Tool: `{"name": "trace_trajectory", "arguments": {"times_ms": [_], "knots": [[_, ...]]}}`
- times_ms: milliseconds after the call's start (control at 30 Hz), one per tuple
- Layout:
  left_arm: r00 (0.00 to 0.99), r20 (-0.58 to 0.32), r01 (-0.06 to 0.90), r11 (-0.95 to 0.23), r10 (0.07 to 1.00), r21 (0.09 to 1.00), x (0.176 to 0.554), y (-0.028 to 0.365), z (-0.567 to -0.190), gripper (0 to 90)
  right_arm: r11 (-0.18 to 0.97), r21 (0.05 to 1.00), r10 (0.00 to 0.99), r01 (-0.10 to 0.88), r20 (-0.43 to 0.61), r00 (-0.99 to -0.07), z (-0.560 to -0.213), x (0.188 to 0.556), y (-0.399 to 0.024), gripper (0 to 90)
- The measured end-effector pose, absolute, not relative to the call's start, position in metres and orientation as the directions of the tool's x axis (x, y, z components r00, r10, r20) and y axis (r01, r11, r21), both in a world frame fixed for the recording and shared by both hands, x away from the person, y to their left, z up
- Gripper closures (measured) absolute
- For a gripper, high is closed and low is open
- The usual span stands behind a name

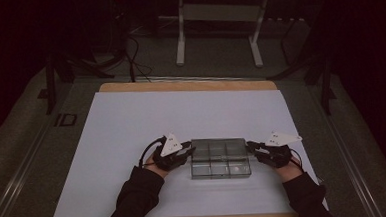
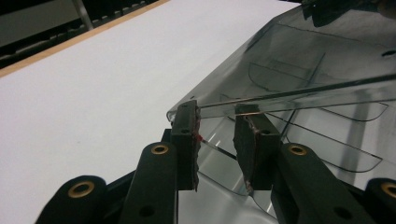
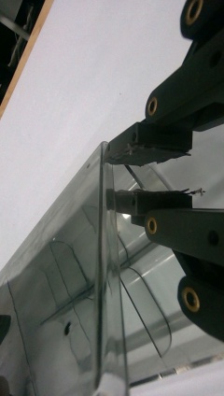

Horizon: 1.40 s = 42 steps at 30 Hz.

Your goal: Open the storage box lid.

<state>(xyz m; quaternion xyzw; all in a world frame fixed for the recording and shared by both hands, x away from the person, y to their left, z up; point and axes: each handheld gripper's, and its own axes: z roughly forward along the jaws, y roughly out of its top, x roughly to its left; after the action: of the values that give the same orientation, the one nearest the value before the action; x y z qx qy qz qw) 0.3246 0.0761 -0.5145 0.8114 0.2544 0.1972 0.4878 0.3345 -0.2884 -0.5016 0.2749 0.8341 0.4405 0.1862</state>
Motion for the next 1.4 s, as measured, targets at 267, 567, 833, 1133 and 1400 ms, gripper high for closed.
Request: {"name": "trace_trajectory", "arguments": {"times_ms": [267, 567, 833, 1133, 1400], "knots": [[0.78, 0.069, 0.219, -0.375, 0.622, 0.901, 0.329, 0.075, -0.511, 75.3, 0.433, 0.848, 0.639, 0.304, -0.052, -0.767, -0.5, 0.341, -0.288, 78.9], [0.756, 0.071, 0.228, -0.363, 0.651, 0.903, 0.335, 0.073, -0.505, 80.5, 0.425, 0.855, 0.651, 0.297, -0.061, -0.756, -0.496, 0.349, -0.286, 81.0], [0.732, 0.043, 0.246, -0.323, 0.68, 0.914, 0.345, 0.072, -0.506, 83.5, 0.401, 0.86, 0.676, 0.317, -0.043, -0.736, -0.492, 0.357, -0.284, 83.1], [0.713, 0.026, 0.262, -0.301, 0.701, 0.917, 0.352, 0.069, -0.507, 83.4, 0.374, 0.863, 0.696, 0.34, -0.019, -0.718, -0.491, 0.363, -0.282, 83.3], [0.688, 0.009, 0.28, -0.277, 0.725, 0.919, 0.358, 0.066, -0.509, 82.6, 0.332, 0.868, 0.719, 0.37, 0.021, -0.694, -0.493, 0.37, -0.28, 82.0]]}}
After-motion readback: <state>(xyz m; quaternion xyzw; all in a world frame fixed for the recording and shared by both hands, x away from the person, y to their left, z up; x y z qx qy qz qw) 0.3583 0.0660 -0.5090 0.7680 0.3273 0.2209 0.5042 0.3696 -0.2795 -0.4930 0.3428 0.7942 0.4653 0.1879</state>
